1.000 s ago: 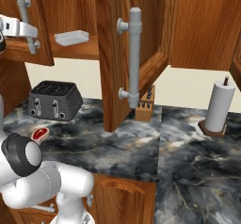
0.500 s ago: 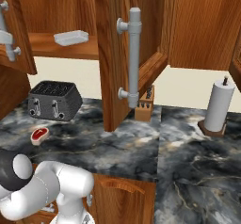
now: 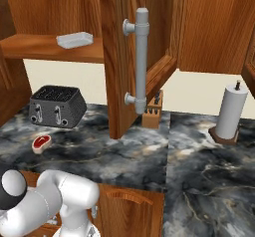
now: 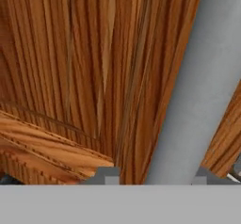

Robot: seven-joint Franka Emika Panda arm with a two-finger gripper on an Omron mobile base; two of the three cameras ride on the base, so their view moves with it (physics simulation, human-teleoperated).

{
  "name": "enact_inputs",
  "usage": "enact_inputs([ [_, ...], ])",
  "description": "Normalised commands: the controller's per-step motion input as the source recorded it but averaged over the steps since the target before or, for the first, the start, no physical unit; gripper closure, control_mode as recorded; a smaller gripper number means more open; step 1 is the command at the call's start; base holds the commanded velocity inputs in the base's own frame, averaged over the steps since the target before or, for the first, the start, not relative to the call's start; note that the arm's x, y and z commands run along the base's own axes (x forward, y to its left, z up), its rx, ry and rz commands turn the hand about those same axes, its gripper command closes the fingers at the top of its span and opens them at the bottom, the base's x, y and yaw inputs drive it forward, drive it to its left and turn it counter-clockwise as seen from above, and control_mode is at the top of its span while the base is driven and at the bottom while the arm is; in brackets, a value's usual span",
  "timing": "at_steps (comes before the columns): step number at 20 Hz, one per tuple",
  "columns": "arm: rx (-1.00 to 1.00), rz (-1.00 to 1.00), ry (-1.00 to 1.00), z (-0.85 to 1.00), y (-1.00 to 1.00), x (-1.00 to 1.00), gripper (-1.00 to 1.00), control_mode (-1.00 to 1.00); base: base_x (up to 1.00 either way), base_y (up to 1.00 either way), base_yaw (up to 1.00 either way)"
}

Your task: Retrieve the tupperware from the cabinet, then place the raw meat into the tupperware to avoid contamination.

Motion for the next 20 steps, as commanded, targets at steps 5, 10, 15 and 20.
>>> enact_inputs([
  [5,-0.09,-0.01,0.01,-0.02,0.85,-0.43,1.0,-1.0,0.0,0.0,0.0],
  [10,-0.01,-0.03,0.0,0.0,0.15,-0.02,-1.0,-1.0,0.0,0.0,0.0],
  [15,0.0,-0.01,0.0,0.0,0.05,-0.12,-1.0,-1.0,0.0,0.0,0.0],
  [20,0.0,-0.07,0.0,0.0,0.15,-0.33,-1.0,-1.0,0.0,0.0,0.0],
])
